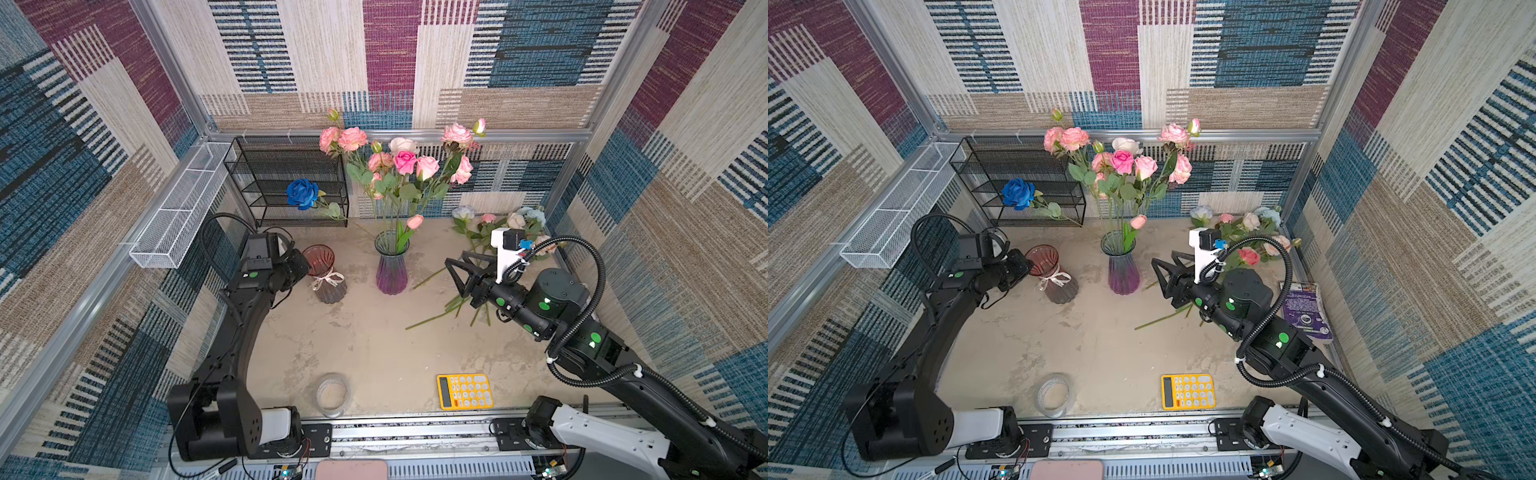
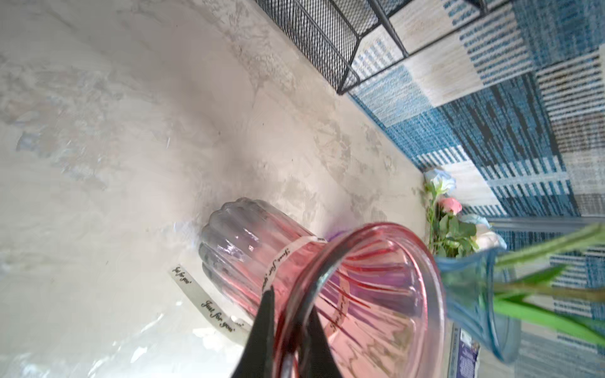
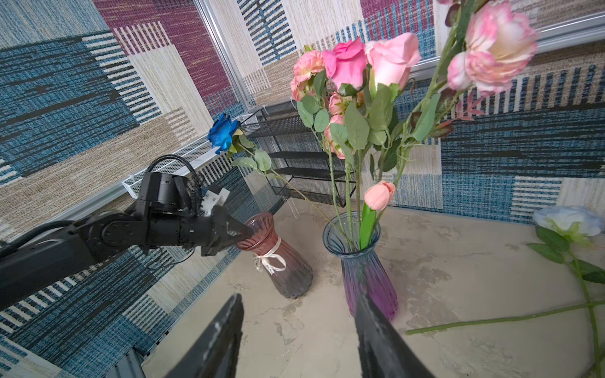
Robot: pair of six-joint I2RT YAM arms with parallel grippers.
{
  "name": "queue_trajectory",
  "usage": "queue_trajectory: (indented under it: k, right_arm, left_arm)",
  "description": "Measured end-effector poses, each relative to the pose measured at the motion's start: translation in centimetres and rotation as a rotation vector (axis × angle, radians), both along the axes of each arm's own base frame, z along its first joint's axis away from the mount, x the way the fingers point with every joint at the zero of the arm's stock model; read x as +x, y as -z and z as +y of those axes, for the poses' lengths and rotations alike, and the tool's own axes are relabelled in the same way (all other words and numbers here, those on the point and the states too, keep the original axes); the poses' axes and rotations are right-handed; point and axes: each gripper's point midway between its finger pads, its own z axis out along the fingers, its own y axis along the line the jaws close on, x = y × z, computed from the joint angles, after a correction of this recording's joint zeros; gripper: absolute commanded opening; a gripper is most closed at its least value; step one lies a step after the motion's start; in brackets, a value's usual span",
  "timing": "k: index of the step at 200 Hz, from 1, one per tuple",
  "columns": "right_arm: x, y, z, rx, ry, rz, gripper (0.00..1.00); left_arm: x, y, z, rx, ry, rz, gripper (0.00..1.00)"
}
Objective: Arrange the flowers into the vase
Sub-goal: 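Grasp the red vase rim with the left gripper while the right gripper moves away, then move the red vase with the left gripper in front of the purple-blue vase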
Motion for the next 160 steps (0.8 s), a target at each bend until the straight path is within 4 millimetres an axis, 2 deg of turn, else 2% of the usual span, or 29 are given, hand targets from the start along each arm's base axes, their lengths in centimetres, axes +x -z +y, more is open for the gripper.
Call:
queue_trajectory:
  k: [36, 52, 67, 97, 140, 160]
  right_arm:
    - [-0.2, 0.8, -0.5, -0.006, 0.015, 0.005, 0.57]
    - [-0.2, 1.2, -0.7, -0.009, 0.018, 0.008, 0.58]
    - [-0.3, 1.7, -0.7, -0.015, 0.018, 0.015, 0.58]
    - [-0.3, 2.4, -0.8, -0.016, 0.020, 0.034, 0.58]
    - [-0.5, 2.6, -1.6, -0.010, 0.045, 0.043, 0.58]
    - [-0.4, 2.8, -1.7, -0.011, 0.052, 0.050, 0.58]
  left_arm:
    - [-6.4, -0.9, -2.6, 0.010, 0.096, 0.010, 0.00]
    - [-8.9, -1.2, -5.0, 0.006, 0.178, 0.012, 0.00]
    - [-10.3, -1.5, -7.7, 0.004, 0.270, 0.013, 0.00]
    - [-11.1, -1.1, -12.1, -0.008, 0.401, 0.052, 0.00]
    - [-11.1, 1.6, -14.9, 0.050, 0.456, 0.132, 0.00]
    - [-11.0, 1.6, -16.6, 0.043, 0.491, 0.126, 0.00]
